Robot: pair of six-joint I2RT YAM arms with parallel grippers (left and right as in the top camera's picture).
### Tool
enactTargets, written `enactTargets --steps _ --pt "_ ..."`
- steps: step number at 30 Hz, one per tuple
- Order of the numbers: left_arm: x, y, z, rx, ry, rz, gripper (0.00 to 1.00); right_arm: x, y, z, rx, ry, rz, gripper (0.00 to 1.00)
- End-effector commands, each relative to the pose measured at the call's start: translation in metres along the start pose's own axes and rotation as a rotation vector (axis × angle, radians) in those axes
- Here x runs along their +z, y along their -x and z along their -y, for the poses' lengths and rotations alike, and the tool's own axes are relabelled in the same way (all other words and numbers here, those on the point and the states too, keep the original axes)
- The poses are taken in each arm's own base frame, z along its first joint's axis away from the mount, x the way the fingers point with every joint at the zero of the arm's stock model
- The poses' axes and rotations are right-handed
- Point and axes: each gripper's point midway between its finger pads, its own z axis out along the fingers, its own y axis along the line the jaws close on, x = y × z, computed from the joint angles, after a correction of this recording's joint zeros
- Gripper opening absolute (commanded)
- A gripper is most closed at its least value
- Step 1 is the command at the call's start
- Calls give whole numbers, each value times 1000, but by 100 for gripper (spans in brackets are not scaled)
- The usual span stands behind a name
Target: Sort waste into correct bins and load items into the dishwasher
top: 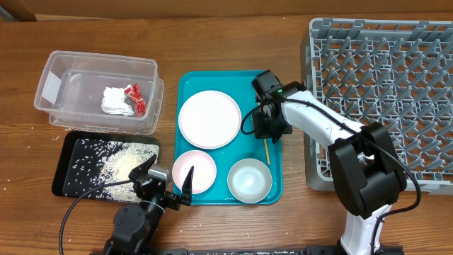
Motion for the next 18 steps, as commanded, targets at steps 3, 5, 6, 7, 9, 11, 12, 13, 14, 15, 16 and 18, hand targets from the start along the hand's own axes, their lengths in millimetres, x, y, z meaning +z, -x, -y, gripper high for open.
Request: enactTargets --steps 3,5,6,7,9,11,12,13,14,15,16,18 --pt "0 0 -1 11 2 9 100 -123 60 -8 27 51 312 4" --pt "0 0 -1 11 2 10 100 -151 69 7 68 30 374 4" --pt "0 0 -1 11 2 9 100 -163 72 16 87 19 399 4" --pt "0 0 -1 11 2 9 100 -179 77 35 125 -8 435 4" --pt "0 0 -1 11 2 10 100 -186 80 67 100 -55 442 4" --pt "0 0 -1 11 2 10 100 -177 75 87 76 -90 397 4" --pt "0 0 -1 11 2 10 100 -170 73 95 68 -103 372 4" --pt "0 0 -1 11 2 10 100 -162 70 104 68 -122 346 4" --pt "0 0 -1 11 2 10 100 -152 66 120 93 -171 319 4" --pt "0 0 -1 11 2 10 100 -146 64 132 109 -210 302 4" --pt "0 0 -1 11 2 10 100 -140 61 142 123 -241 284 4" --pt "0 0 -1 11 2 10 100 -128 56 149 138 -240 246 4"
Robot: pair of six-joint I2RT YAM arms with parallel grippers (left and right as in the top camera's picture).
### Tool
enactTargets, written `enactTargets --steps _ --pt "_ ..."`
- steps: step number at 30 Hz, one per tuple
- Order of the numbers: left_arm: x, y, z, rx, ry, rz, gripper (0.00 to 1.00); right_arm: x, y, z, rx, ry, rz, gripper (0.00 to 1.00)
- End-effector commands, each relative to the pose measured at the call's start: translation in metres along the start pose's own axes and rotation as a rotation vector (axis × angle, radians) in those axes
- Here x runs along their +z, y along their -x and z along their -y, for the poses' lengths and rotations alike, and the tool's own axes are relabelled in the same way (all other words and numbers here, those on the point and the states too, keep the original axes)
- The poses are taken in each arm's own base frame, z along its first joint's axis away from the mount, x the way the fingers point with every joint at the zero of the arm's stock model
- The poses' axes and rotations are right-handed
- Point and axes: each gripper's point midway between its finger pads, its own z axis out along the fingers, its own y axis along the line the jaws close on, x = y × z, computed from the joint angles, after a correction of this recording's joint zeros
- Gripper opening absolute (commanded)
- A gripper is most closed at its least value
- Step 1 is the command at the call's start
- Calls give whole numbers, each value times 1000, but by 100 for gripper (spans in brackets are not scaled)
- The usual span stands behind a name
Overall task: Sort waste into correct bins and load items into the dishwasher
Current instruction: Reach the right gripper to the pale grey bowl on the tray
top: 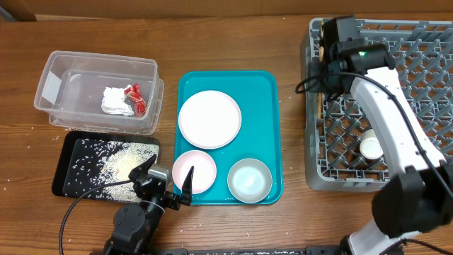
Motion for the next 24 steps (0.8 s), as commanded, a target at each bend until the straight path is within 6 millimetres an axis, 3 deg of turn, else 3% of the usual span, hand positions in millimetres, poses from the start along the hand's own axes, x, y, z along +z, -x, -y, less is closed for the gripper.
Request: enactTargets --steps 1,2,4,7,13,17,20,24 --pt "0 0 -1 11 2 10 100 25 -17 15 -31 -53 -79 6" --pt "0 0 -1 11 2 10 100 27 -19 12 -30 -32 -90 10" --pt "0 0 -1 11 2 10 100 26 -21 6 -29 0 -98 31" --pt "0 0 -1 11 2 10 100 17 -22 -11 -19 78 -102 44" --pt "0 0 -1 11 2 10 100 -31 -31 -58 -56 231 -59 47" --pt "0 0 -1 11 2 10 100 -56 -58 -88 -155 259 -87 48" --pt "0 0 -1 11 2 10 100 -58 -87 -106 -227 259 -161 48" --pt "0 0 -1 11 2 10 100 -41 -123 -116 -285 244 -246 48"
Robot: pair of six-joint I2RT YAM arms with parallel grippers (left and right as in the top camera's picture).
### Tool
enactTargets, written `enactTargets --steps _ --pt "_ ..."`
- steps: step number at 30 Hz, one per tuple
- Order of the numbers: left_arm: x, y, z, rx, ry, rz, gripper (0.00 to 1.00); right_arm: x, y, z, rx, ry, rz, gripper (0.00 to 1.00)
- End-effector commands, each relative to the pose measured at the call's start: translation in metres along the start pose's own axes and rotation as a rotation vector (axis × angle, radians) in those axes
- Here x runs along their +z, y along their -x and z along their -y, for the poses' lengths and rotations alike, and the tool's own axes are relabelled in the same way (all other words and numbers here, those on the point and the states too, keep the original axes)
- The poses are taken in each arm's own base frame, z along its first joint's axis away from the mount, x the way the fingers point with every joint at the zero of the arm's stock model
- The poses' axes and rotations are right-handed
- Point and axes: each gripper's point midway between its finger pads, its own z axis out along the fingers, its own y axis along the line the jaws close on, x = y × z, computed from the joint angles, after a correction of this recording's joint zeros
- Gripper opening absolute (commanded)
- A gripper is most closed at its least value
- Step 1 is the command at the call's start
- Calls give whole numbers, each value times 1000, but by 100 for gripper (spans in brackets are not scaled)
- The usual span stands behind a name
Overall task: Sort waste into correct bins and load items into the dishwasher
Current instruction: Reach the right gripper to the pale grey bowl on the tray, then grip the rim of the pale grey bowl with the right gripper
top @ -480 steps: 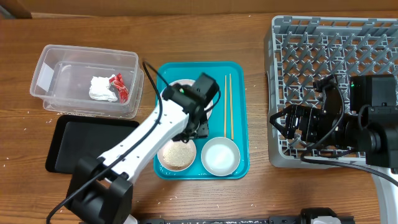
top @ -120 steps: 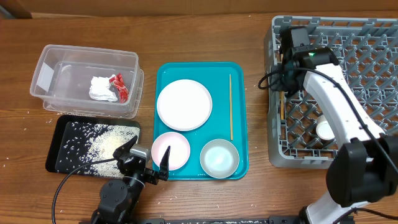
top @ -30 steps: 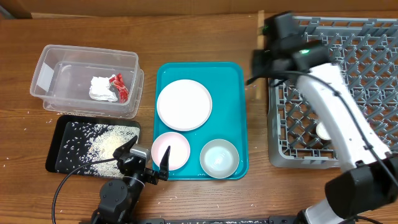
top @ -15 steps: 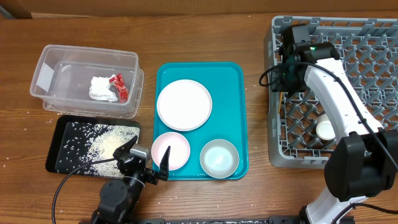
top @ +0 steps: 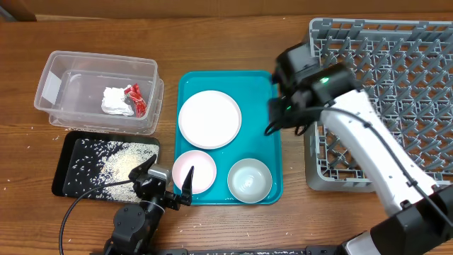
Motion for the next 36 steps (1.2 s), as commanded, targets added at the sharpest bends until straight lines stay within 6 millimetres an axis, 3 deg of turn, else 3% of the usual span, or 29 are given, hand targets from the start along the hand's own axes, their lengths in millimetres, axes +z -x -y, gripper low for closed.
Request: enactTargets --steps 1,7,12,18,21,24,30,34,36 --pt "0 0 -1 11 2 10 100 27 -29 -3 -11 -8 -89 47" --pt "0 0 -1 11 2 10 100 83 -80 -10 -26 54 -215 41" --pt "0 0 -1 11 2 10 100 106 -111 -33 -149 180 -269 41" --pt "0 0 -1 11 2 10 100 111 -113 -32 -112 158 -264 38" --pt "0 0 -1 11 2 10 100 115 -111 -19 -54 76 -253 28" --pt "0 0 -1 11 2 10 100 118 -107 0 -9 -37 -224 27" --pt "0 0 -1 11 2 10 100 125 -105 -7 -12 4 -201 28" --pt "0 0 -1 11 2 10 100 129 -108 -5 33 0 -199 6" --pt "0 0 -1 11 2 10 100 127 -104 -7 34 3 -190 4"
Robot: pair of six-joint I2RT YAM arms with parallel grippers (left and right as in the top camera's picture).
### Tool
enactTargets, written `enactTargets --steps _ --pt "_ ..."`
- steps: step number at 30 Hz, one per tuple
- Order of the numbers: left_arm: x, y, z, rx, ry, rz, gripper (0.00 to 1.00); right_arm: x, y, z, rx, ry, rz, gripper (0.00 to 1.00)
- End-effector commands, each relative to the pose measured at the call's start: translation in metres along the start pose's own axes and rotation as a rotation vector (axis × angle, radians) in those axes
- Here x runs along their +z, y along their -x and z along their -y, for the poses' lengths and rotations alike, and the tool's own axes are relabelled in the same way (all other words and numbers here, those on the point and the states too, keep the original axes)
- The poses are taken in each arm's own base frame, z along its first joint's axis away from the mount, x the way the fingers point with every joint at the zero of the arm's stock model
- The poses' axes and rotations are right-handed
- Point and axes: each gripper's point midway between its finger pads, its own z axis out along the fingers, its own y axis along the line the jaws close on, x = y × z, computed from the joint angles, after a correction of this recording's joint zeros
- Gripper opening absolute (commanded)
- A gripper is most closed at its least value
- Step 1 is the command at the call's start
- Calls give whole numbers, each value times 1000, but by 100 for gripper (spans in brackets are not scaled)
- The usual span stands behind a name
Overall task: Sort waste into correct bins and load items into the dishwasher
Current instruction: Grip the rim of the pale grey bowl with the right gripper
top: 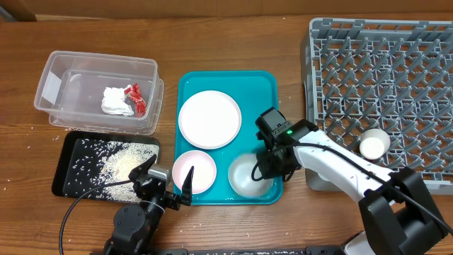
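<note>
A teal tray (272, 92) holds a large white plate (209, 119), a small pink plate (197, 170) and a pale green bowl (244, 180). My right gripper (269, 168) is down over the bowl's right rim, its fingers hidden under the wrist. The left gripper (168, 178) is open at the table's front edge, just before the pink plate, holding nothing. The grey dish rack (315, 177) at the right holds a white cup (373, 144).
A clear plastic bin (60, 71) with a white and red wad of waste (124, 100) stands at the back left. In front of it lies a black tray (67, 152) scattered with rice. The right arm reaches from the front right across the rack's front left corner.
My right gripper has moved from the tray's far right corner, by the rack, to the pale green bowl's right rim at the tray's front. The left arm has not moved.
My right gripper was down on a thin wooden stick at the tray's right side. Then it was over the rack's far left corner and the stick was gone from the tray. Then it was back at the tray's far right corner, and now at the bowl.
</note>
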Motion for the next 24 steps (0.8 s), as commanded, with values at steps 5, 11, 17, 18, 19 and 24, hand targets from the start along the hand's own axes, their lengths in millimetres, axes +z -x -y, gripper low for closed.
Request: enactTargets --steps 5,11,17,18,19,24 --pt "0 1 -1 11 2 10 100 -35 20 -4 23 -19 96 4" --pt "0 1 -1 11 2 10 100 -144 68 41 244 -318 469 4" --pt "0 1 -1 11 2 10 100 -266 79 91 450 -620 882 4" --pt "0 1 -1 11 2 10 100 -276 78 98 467 -675 919 4" --pt "0 1 -1 11 2 10 100 -285 76 105 484 -732 946 4" --pt "0 1 -1 11 2 10 100 -304 70 151 550 -1049 952 4"
